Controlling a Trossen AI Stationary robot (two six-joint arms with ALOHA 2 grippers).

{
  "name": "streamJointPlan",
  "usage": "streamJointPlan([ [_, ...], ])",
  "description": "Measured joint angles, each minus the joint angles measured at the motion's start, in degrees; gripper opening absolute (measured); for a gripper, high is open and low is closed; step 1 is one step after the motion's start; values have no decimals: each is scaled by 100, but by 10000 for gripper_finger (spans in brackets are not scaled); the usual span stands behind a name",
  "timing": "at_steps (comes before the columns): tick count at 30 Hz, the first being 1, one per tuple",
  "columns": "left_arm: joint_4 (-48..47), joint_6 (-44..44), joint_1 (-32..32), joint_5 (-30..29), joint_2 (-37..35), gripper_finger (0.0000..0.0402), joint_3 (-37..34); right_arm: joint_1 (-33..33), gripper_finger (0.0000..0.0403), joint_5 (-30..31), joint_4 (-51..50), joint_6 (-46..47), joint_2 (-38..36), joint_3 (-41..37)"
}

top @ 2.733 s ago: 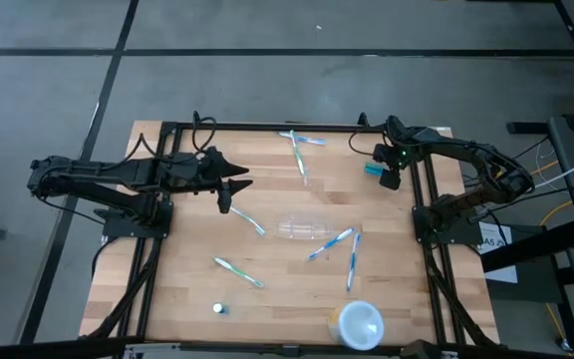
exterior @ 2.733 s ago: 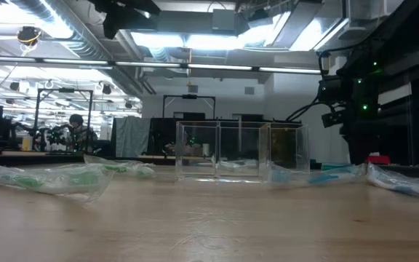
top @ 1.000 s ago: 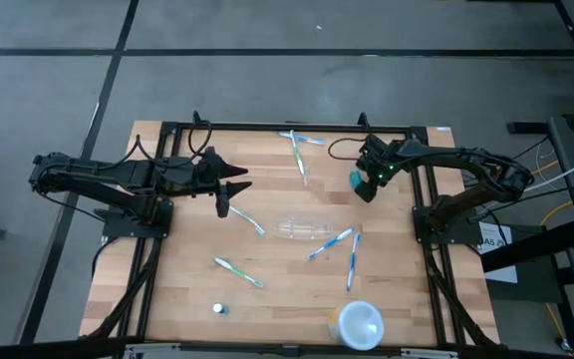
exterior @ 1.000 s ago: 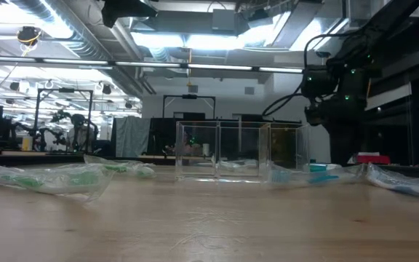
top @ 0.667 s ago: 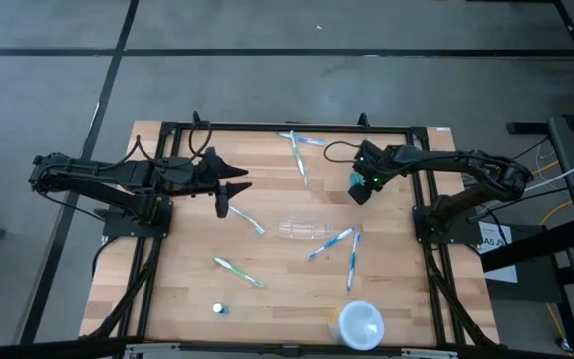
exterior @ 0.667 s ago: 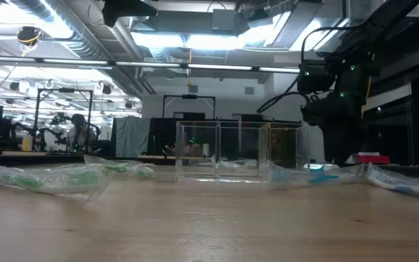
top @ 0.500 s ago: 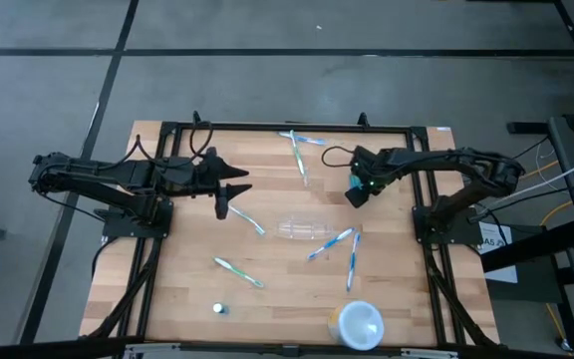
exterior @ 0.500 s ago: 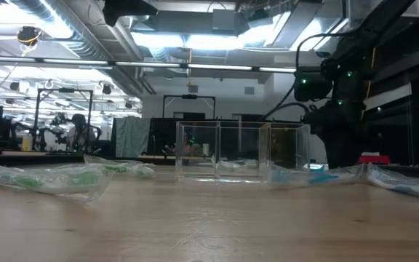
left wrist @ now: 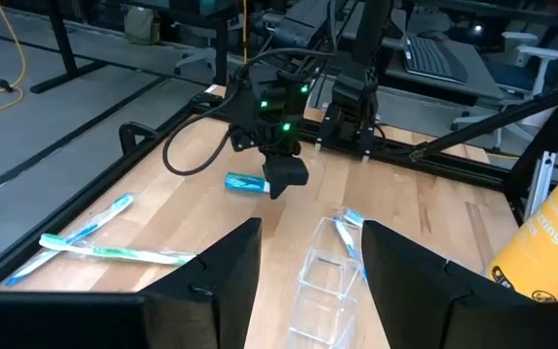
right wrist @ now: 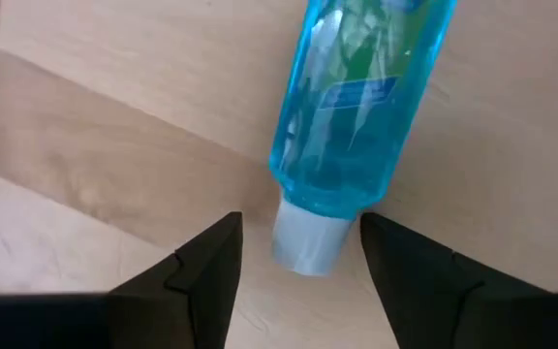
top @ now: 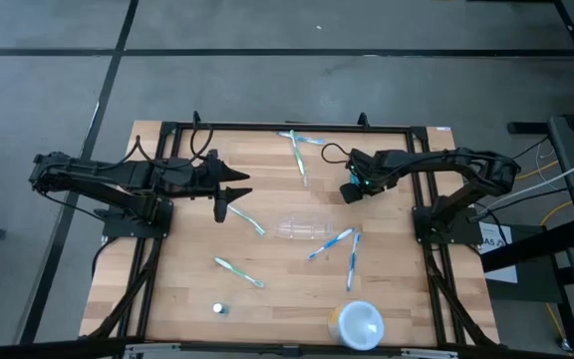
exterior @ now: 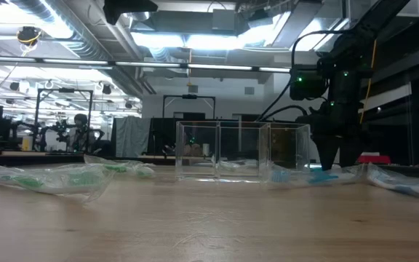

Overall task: Pick & Place toothbrushing station
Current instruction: Put the top blue mouthwash into the transparent organizer

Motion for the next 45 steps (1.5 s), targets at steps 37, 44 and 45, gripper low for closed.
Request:
streamJointPlan([
  [37, 324, 2803, -334, -686, -49, 176, 248, 1539, 94, -4121, 1420, 2103, -1863, 2466],
  [44, 403, 4173, -492, -830, 513, 176, 1299, 1570, 94, -4536, 2558, 3104, -1434, 2485],
  [45, 372, 4314, -492, -778, 597, 176, 1474, 1570, 94, -4598, 2395, 3082, -1308, 2485],
])
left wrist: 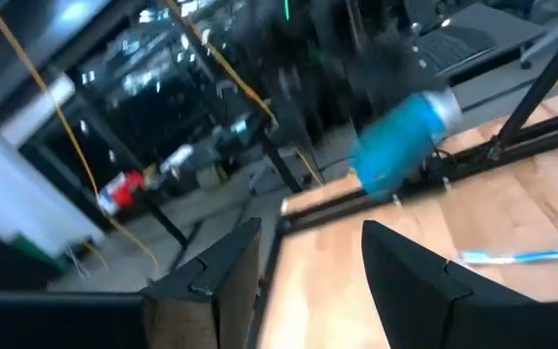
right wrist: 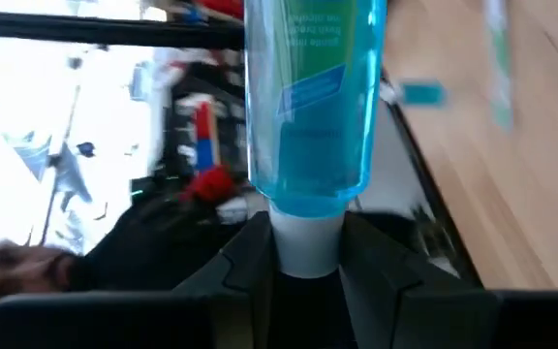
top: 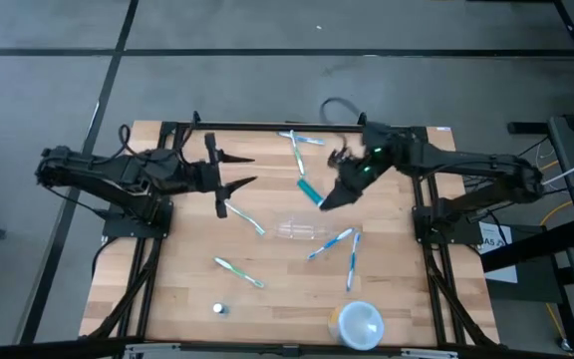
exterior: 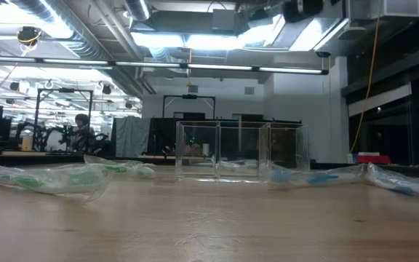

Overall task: Pick & Place toothbrushing station
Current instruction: Put the top blue mouthwash into the transparent organizer

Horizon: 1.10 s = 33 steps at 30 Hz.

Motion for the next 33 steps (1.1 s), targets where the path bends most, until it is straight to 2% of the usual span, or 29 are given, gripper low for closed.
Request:
streamJointPlan([
  [2, -316, 210, -7, 113, 177, 176, 360, 0, 94, -56, -319, -137, 271, -9],
  [5, -1269, 190, -7, 359, 510, 176, 944, 0, 94, -9, -268, -302, 653, -9],
  [9, -2790, 51, -7, 636, 960, 176, 1592, 9, 94, 123, 320, -279, 1064, -9],
  [12, -3556, 52, -41, 710, 1197, 176, 1771, 3, 94, 346, 948, -130, 1272, -9],
  [18, -3649, 374, -197, 757, 1270, 176, 1802, 6, 94, 443, 2571, 511, 1459, -5],
  [23, -3608, 732, -220, 786, 1270, 176, 1804, 57, 94, 328, 2579, 812, 1462, -4],
  [33, -3238, 712, -211, 830, 1279, 176, 1804, 359, 94, 304, 2485, 793, 1466, 414],
])
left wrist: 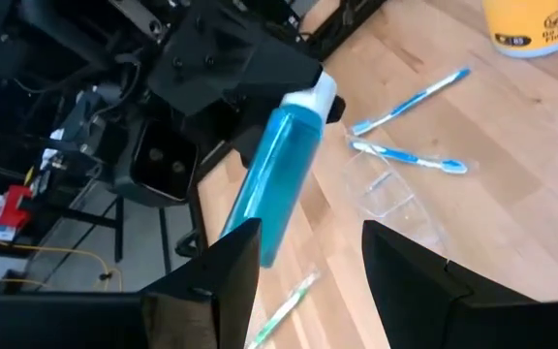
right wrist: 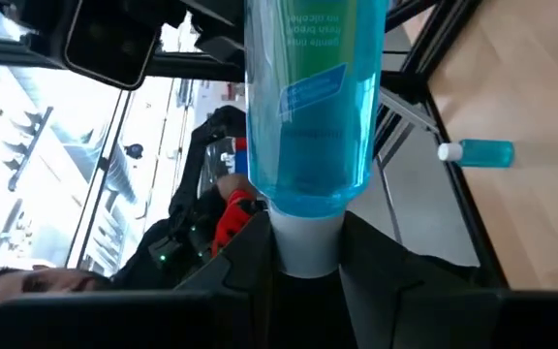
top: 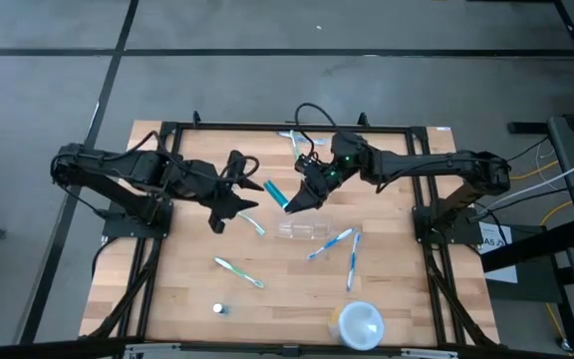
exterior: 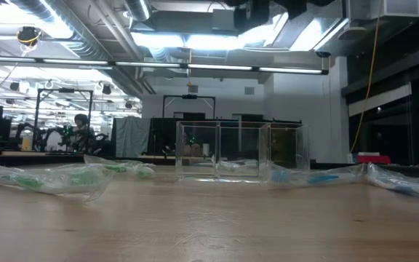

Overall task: Pick & Place toothbrushing station
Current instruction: Put the top blue mouthwash into the transparent organizer

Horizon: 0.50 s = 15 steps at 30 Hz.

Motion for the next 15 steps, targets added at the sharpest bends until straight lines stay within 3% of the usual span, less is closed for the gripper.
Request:
streamJointPlan([
  [6, 195, -61, 74, 144, 64, 176, 4, 188, 94, 0, -1050, -533, 107, 363],
  [15, 134, -550, -36, 260, 49, 176, 4, 380, 94, 146, -989, -785, 302, 612],
])
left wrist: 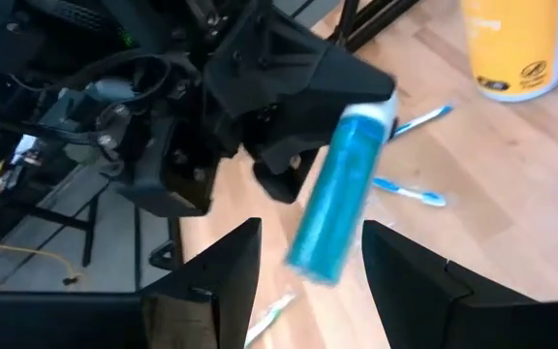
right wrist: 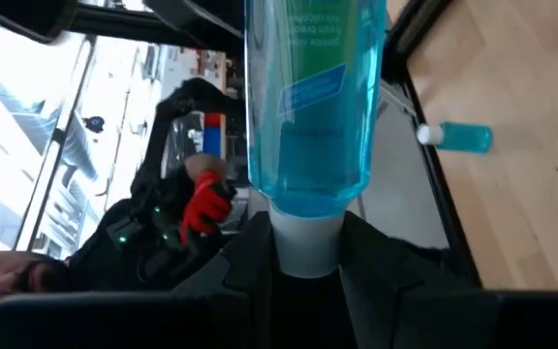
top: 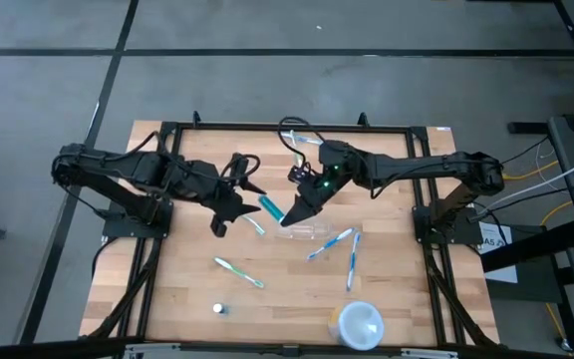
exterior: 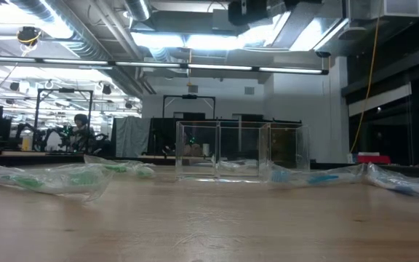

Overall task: Pick & Place toothbrushing station
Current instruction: Put the top blue mouthwash into the transparent organizer

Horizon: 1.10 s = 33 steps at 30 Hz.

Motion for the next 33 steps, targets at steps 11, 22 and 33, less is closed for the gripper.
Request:
streamJointPlan([
  [11, -28, -162, -19, 179, -4, 176, 0, 125, 94, 215, 10, -17, 2, 115],
  [22, -55, -173, -17, 313, 2, 176, 0, 353, 94, 480, 556, 121, 2, 126],
  [33, -29, -426, -15, 873, 2, 176, -7, 361, 94, 420, 394, -10, -2, 128],
])
